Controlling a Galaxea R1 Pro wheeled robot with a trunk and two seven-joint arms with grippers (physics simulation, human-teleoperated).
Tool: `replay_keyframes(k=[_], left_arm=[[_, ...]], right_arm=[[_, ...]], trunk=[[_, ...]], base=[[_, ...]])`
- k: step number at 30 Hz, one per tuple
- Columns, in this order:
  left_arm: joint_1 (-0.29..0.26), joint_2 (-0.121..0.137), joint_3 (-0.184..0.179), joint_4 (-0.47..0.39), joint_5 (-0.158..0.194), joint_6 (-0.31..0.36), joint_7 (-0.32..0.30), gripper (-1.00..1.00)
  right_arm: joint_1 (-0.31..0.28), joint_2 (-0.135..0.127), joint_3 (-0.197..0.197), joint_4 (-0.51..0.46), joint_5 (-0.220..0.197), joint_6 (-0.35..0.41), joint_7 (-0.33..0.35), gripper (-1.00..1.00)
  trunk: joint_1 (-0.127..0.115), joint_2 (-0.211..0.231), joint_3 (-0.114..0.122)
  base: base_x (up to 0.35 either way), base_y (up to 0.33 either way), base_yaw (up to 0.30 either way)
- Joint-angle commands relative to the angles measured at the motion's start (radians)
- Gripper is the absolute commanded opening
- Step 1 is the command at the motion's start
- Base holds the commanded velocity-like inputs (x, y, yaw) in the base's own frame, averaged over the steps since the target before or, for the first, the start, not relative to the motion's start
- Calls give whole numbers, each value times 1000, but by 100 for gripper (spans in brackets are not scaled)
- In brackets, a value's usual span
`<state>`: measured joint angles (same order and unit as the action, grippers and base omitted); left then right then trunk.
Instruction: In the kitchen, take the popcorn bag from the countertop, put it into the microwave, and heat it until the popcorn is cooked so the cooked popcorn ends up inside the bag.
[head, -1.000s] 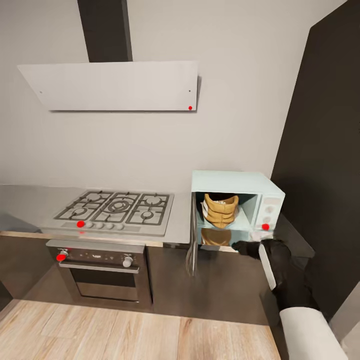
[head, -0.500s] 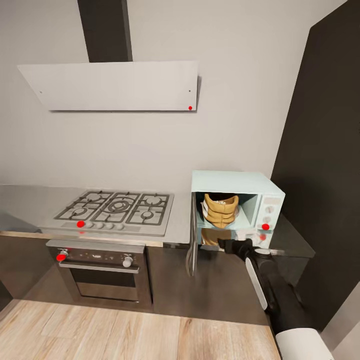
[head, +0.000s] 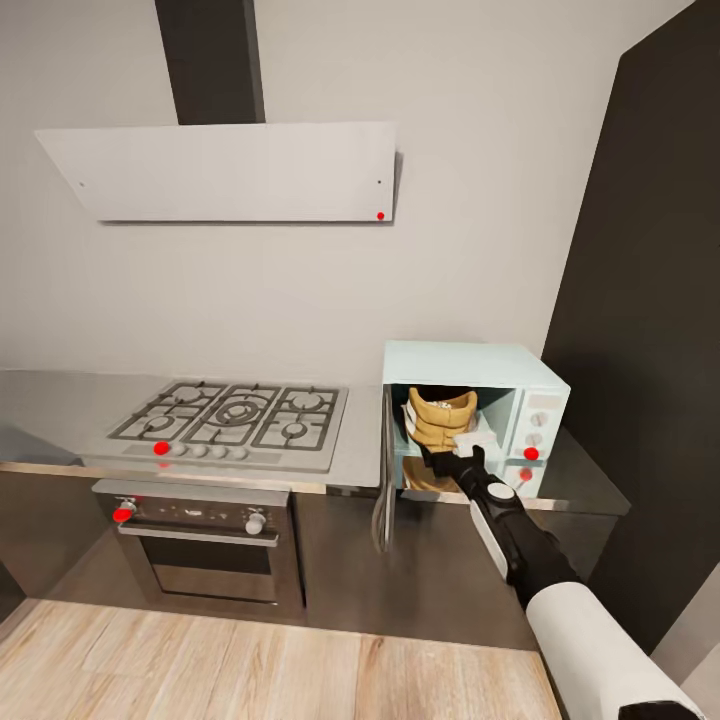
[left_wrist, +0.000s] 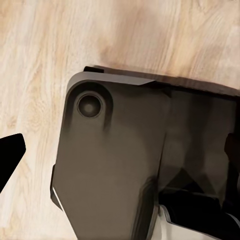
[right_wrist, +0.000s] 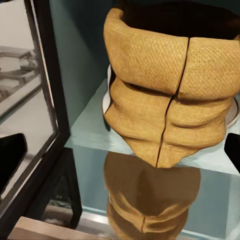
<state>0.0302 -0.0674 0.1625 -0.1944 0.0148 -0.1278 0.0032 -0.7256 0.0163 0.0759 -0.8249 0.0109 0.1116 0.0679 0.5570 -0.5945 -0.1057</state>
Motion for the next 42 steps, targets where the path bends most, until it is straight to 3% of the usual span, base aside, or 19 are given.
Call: replay_keyframes(k=[1,10,12,17,19,42], left_arm=[[0,0,3,-2,2,-1,0,100],[0,3,4,-2,4,-1,0,100],[0,2,3,-2,5,-1,0,100],[0,3,5,-2,9,-1,0,100],[0,3,6,-2,9,-1,0,100],[10,6,8,0,12,0,1,100]], right_arm=[[-10,-1,-1,20,1,-4,2,100],[-43,-4,-7,68,3,-15,-34,100],[-78,-5,-10,122,3,-42,-65,100],[-253,-6,-11,459,-2,-227,-86,100],[-274,-5,-11,497,-3,-249,-87,100],[-283,-3,-8,535,2,-266,-123,100]], trunk=[[0,-2,-2],[0,-2,-2],[0,-2,-2],[0,-2,-2],[0,-2,-2],[0,-2,-2]], base=[[0,0,0],[0,0,0],[0,0,0],[0,0,0],[0,0,0],[42,0,0]])
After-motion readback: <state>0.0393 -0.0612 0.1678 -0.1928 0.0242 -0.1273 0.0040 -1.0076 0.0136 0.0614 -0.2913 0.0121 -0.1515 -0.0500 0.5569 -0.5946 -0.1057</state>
